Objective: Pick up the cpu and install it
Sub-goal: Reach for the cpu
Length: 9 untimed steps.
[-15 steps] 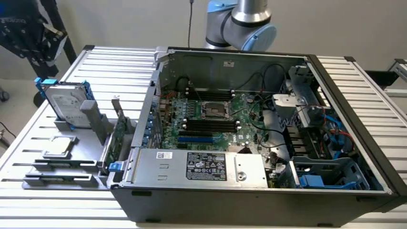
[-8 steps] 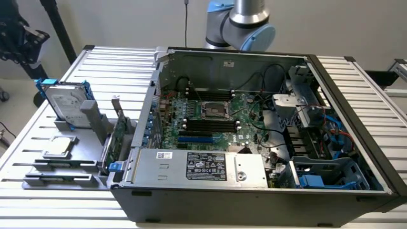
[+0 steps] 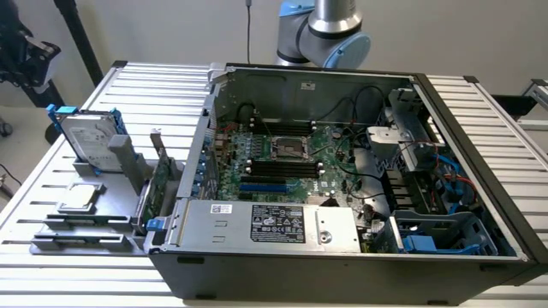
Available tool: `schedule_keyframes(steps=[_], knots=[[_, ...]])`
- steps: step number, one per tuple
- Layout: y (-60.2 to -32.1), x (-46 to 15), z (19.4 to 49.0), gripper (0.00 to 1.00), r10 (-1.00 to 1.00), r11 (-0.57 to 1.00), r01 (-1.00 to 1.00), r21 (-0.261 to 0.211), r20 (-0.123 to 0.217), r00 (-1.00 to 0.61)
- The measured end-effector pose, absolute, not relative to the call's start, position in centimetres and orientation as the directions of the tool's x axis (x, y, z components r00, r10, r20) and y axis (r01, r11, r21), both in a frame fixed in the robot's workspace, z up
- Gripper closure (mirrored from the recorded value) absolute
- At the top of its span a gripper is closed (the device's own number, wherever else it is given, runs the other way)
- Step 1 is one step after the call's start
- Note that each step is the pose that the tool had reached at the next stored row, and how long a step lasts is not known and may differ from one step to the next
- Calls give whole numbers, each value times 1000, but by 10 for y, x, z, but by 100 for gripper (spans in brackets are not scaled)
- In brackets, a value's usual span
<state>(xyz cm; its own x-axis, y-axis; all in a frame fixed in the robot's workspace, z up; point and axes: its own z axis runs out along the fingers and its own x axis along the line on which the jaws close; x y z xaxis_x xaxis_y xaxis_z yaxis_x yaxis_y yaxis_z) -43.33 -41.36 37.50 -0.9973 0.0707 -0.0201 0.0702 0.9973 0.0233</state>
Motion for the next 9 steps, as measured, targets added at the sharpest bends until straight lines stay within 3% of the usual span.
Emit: schedule_keyframes(steps=[9], knots=[[-414,-433,375,89,71,997,70,23,-20,-997]])
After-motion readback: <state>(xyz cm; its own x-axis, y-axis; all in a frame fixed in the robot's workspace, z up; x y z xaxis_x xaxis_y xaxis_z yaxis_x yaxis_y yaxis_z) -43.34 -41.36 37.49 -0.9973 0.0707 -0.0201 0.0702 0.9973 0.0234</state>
